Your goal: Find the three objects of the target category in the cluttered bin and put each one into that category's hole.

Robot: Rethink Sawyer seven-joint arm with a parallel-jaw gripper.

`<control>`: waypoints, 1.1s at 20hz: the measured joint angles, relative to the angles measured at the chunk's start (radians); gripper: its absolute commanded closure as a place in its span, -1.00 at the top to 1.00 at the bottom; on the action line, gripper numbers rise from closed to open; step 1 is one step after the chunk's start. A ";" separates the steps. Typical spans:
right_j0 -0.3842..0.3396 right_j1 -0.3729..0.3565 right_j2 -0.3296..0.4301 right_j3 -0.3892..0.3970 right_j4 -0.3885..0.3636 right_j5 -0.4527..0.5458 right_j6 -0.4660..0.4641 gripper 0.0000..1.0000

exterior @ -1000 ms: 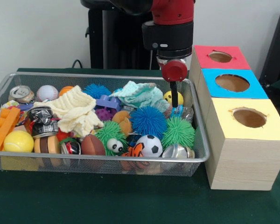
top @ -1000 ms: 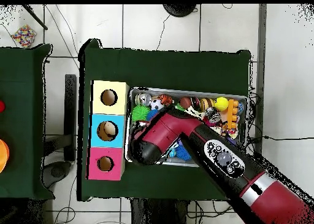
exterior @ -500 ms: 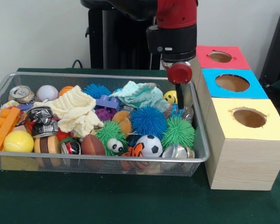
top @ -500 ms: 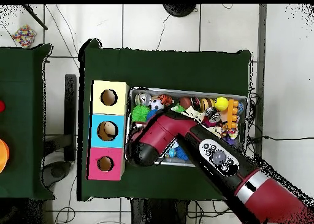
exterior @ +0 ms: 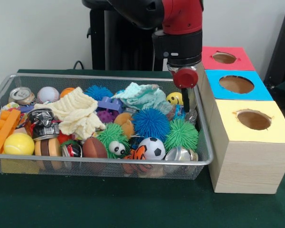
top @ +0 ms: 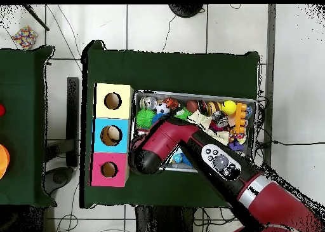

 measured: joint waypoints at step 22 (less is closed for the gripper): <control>0.023 -0.012 -0.034 0.000 -0.068 -0.079 0.000 1.00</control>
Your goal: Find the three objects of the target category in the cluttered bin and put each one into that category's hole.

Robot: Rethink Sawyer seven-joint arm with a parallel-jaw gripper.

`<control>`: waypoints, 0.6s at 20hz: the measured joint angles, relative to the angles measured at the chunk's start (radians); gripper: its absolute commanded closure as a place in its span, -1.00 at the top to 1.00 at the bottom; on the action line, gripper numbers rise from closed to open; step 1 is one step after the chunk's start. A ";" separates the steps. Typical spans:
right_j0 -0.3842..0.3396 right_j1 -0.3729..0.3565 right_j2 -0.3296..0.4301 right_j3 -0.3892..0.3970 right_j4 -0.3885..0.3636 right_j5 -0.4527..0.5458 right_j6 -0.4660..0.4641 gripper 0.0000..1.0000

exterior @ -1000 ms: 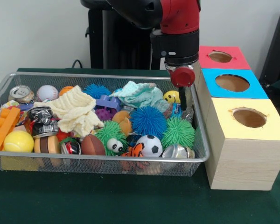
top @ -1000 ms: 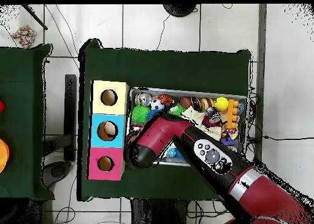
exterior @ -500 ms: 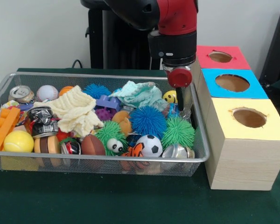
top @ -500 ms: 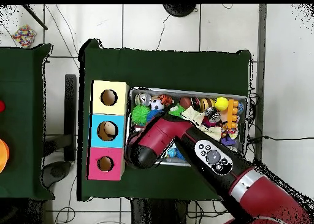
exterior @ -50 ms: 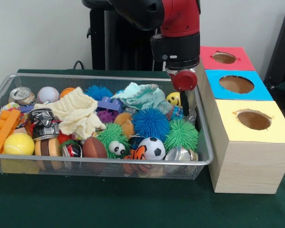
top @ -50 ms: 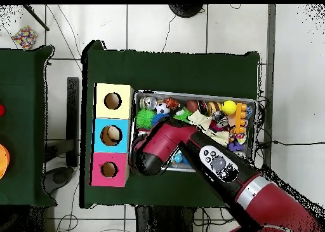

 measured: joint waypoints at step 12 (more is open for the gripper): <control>0.026 -0.019 -0.018 0.000 -0.022 -0.026 0.000 1.00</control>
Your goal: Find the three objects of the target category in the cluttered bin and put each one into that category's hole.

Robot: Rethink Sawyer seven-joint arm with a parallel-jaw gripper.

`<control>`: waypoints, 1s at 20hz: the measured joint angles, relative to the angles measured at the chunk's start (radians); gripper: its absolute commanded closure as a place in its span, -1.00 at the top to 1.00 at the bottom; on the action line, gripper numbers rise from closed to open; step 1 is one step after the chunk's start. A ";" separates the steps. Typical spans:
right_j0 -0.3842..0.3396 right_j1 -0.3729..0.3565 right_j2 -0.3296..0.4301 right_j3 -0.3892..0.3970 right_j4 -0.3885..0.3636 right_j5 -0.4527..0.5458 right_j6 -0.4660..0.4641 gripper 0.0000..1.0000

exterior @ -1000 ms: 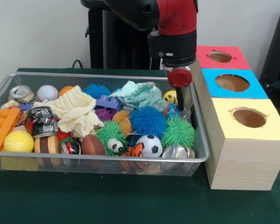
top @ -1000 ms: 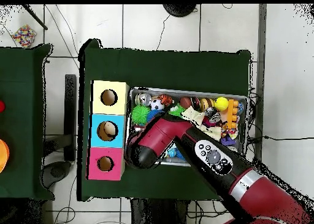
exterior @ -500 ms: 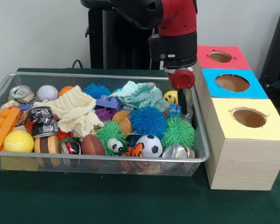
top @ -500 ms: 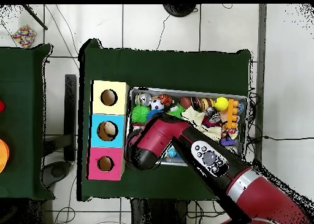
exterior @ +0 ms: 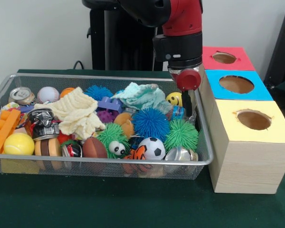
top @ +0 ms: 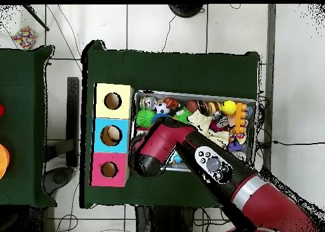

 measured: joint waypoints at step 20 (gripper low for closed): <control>0.015 0.015 -0.041 -0.001 0.000 -0.005 0.000 1.00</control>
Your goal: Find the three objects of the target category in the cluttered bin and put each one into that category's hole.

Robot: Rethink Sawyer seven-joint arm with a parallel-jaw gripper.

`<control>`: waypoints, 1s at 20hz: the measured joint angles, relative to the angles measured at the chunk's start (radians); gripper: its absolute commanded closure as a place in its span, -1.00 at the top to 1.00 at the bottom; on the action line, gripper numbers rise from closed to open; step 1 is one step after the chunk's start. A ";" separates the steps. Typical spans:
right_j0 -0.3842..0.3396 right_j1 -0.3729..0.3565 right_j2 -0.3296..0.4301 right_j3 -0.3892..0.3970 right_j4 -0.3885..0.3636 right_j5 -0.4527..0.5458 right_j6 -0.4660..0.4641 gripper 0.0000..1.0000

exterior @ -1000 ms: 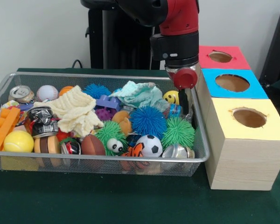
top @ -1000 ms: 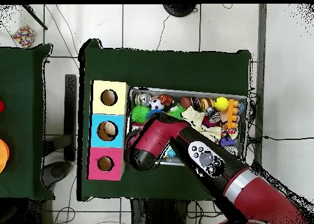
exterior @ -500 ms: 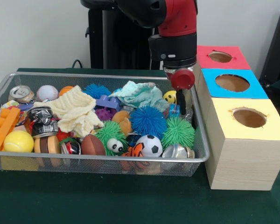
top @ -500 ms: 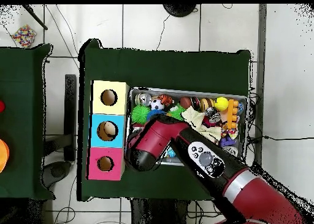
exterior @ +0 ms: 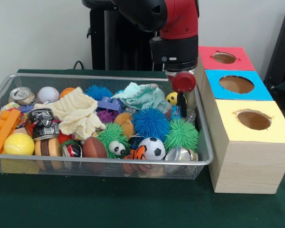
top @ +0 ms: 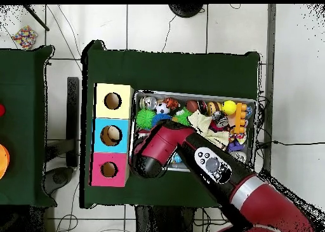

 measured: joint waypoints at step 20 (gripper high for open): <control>-0.016 0.012 0.000 -0.002 0.000 -0.027 0.000 -1.00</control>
